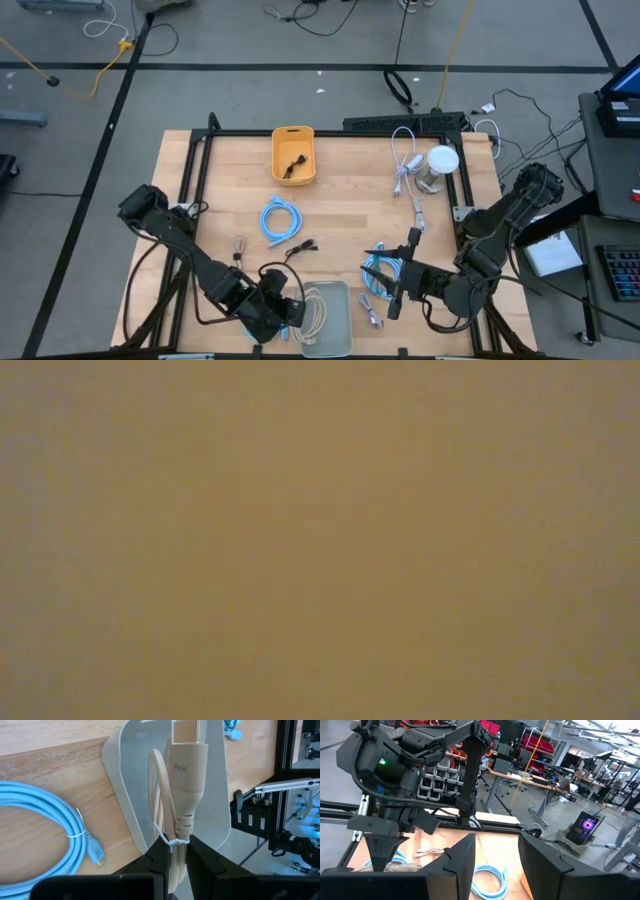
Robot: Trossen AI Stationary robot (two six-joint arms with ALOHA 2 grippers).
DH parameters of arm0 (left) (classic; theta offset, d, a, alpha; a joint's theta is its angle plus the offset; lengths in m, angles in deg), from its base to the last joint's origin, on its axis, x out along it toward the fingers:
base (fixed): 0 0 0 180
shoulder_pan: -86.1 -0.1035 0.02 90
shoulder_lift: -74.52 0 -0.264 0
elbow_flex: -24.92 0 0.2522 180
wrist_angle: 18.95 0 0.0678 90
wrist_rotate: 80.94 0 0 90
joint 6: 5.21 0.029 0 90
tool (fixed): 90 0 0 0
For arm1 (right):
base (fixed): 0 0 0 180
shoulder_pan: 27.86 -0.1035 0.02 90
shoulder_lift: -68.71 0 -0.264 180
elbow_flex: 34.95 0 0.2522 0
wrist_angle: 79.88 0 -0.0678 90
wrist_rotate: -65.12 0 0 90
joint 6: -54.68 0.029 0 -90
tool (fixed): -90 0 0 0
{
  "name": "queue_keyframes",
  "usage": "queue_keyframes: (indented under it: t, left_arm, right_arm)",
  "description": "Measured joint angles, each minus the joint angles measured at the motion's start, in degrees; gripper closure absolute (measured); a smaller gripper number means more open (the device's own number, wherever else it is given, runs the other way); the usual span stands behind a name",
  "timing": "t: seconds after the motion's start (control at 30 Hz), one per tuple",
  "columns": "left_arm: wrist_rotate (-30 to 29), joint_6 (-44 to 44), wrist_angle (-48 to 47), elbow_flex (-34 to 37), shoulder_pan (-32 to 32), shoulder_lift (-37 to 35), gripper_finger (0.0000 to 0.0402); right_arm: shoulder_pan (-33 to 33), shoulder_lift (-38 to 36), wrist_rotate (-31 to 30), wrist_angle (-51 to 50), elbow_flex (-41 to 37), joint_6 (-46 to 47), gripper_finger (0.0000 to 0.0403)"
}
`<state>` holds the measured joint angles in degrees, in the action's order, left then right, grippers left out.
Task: Pick & Place USB Port
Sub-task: Put the brown video cable into the gray bin
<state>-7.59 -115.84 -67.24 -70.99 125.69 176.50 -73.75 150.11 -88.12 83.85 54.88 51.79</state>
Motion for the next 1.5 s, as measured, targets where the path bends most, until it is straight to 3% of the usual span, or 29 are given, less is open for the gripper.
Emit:
queue_keyframes:
  t: [0.23,0.57,0.83,1.5]
  left_arm:
    - [0.8,1.7,0.0,0.0,-0.9,0.0,0.0361]
    - [7.6,6.0,3.6,0.0,-3.2,4.3,0.0361]
    - [7.2,9.0,2.5,0.0,-3.8,5.1,0.0361]
    - [7.7,5.1,0.0,0.0,-3.5,4.9,0.0361]
  right_arm:
    - [-0.3,0.0,-0.1,1.5,0.0,-1.5,0.0261]
    - [-1.2,0.0,-1.7,2.9,0.0,-2.6,0.0261]
    - [-2.0,0.0,-3.0,4.5,0.0,-4.1,0.0261]
    - [-2.3,0.0,-3.1,5.4,0.0,-5.3,0.0261]
